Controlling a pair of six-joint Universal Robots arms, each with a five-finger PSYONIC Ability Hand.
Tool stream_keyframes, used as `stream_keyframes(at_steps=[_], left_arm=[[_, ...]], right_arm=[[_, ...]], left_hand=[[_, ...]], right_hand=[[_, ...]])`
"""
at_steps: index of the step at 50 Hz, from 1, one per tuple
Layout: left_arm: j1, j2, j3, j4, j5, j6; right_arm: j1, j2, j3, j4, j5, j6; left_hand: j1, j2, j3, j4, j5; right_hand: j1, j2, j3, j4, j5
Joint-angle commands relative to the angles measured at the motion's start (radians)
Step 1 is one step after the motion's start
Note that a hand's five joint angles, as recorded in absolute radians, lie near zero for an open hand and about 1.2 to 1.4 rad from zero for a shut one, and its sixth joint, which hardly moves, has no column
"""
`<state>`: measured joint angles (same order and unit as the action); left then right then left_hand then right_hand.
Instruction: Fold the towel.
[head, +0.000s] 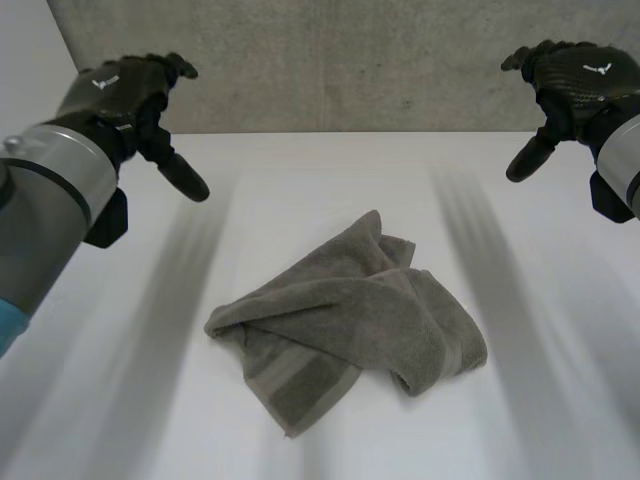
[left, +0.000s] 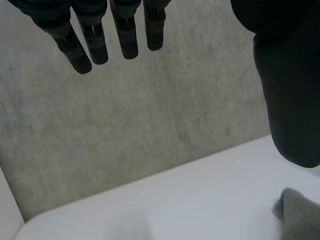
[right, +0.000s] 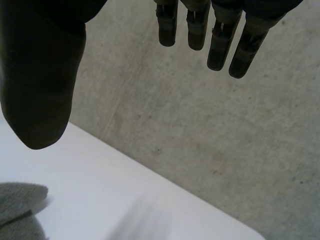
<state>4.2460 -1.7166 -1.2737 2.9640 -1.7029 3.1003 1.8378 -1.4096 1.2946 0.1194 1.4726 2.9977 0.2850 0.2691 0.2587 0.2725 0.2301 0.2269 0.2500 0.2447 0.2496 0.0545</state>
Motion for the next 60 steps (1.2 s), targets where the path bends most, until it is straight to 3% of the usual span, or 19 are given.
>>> stream_keyframes(at_steps=[1, 12, 18, 22, 28, 33, 39, 43, 44, 45, 46, 47, 49, 50, 51, 52, 54, 59, 60], left_arm=[[-0.003, 0.064, -0.003, -0.002, 0.002, 0.003], [-0.006, 0.048, -0.012, -0.006, 0.008, 0.008], [-0.008, 0.048, -0.076, -0.019, 0.04, 0.035], [0.008, 0.038, -0.202, 0.0, 0.063, 0.075], [0.038, -0.031, -0.306, 0.055, 0.065, 0.083], [0.06, -0.117, -0.383, 0.148, 0.066, 0.083], [0.052, -0.252, -0.404, 0.25, 0.068, 0.083], [0.045, -0.328, -0.391, 0.271, 0.084, 0.078], [0.045, -0.328, -0.391, 0.271, 0.085, 0.078], [0.045, -0.351, -0.385, 0.271, 0.098, 0.077], [0.043, -0.368, -0.375, 0.273, 0.115, 0.069], [0.043, -0.368, -0.375, 0.273, 0.115, 0.069], [0.035, -0.383, -0.351, 0.274, 0.146, 0.051], [0.035, -0.383, -0.351, 0.274, 0.146, 0.051], [0.029, -0.388, -0.336, 0.274, 0.164, 0.031], [0.029, -0.388, -0.335, 0.274, 0.164, 0.031], [0.014, -0.387, -0.293, 0.274, 0.209, -0.026], [0.011, -0.367, -0.143, 0.27, 0.25, -0.113], [0.011, -0.367, -0.142, 0.27, 0.25, -0.114]], right_arm=[[-0.005, -0.042, -0.009, 0.008, 0.005, 0.001], [0.008, -0.032, -0.011, 0.036, -0.017, -0.005], [0.026, 0.0, -0.027, 0.08, -0.17, -0.088], [0.055, 0.102, -0.081, 0.166, -0.267, -0.154], [0.129, 0.251, -0.173, 0.26, -0.273, -0.174], [0.172, 0.467, -0.291, 0.355, -0.284, -0.233], [0.198, 0.572, -0.337, 0.37, -0.276, -0.289], [0.21, 0.62, -0.339, 0.375, -0.268, -0.33], [0.215, 0.627, -0.339, 0.375, -0.265, -0.344], [0.215, 0.627, -0.339, 0.375, -0.265, -0.344], [0.216, 0.626, -0.34, 0.375, -0.262, -0.355], [0.216, 0.626, -0.34, 0.375, -0.262, -0.355], [0.218, 0.612, -0.356, 0.373, -0.268, -0.356], [0.218, 0.612, -0.356, 0.373, -0.268, -0.356], [0.219, 0.601, -0.372, 0.368, -0.268, -0.353], [0.219, 0.585, -0.388, 0.361, -0.268, -0.349], [0.219, 0.56, -0.402, 0.344, -0.268, -0.342], [0.221, 0.475, -0.405, 0.143, -0.268, -0.321], [0.221, 0.442, -0.385, 0.014, -0.268, -0.307]], left_hand=[[-0.086, -0.07, -0.06, -0.074, -0.206], [-0.086, -0.07, -0.06, -0.074, -0.206], [-0.083, -0.067, -0.057, -0.071, -0.203], [-0.08, -0.064, -0.054, -0.068, -0.2], [-0.077, -0.061, -0.051, -0.065, -0.197], [-0.069, -0.053, -0.042, -0.056, -0.188], [-0.063, -0.047, -0.036, -0.05, -0.182], [-0.033, -0.018, -0.007, -0.021, -0.153], [-0.033, -0.017, -0.007, -0.021, -0.153], [0.01, 0.026, 0.037, 0.023, -0.109], [0.092, 0.108, 0.118, 0.105, -0.028], [0.093, 0.109, 0.119, 0.105, -0.027], [0.402, 0.418, 0.429, 0.415, 0.283], [0.404, 0.42, 0.43, 0.417, 0.284], [0.625, 0.641, 0.651, 0.637, 0.505], [0.627, 0.643, 0.654, 0.64, 0.508], [1.109, 1.125, 1.135, 1.122, 0.989], [1.111, 1.127, 1.138, 1.124, 0.992], [1.111, 1.127, 1.138, 1.124, 0.992]], right_hand=[[-0.052, -0.075, -0.07, -0.075, -0.054], [-0.052, -0.075, -0.07, -0.075, -0.054], [-0.052, -0.075, -0.07, -0.075, -0.054], [-0.052, -0.075, -0.07, -0.075, -0.054], [-0.042, -0.065, -0.06, -0.065, -0.044], [-0.042, -0.065, -0.06, -0.065, -0.044], [0.002, -0.021, -0.016, -0.021, 0.0], [0.189, 0.166, 0.171, 0.166, 0.187], [0.367, 0.344, 0.349, 0.344, 0.365], [0.369, 0.346, 0.351, 0.346, 0.367], [0.63, 0.607, 0.613, 0.608, 0.628], [0.633, 0.61, 0.615, 0.61, 0.631], [1.092, 1.069, 1.074, 1.069, 1.09], [1.094, 1.071, 1.076, 1.071, 1.092], [1.169, 1.146, 1.151, 1.146, 1.166], [1.169, 1.146, 1.152, 1.147, 1.167], [1.169, 1.146, 1.152, 1.147, 1.167], [1.169, 1.146, 1.152, 1.147, 1.167], [1.169, 1.146, 1.152, 1.147, 1.167]])
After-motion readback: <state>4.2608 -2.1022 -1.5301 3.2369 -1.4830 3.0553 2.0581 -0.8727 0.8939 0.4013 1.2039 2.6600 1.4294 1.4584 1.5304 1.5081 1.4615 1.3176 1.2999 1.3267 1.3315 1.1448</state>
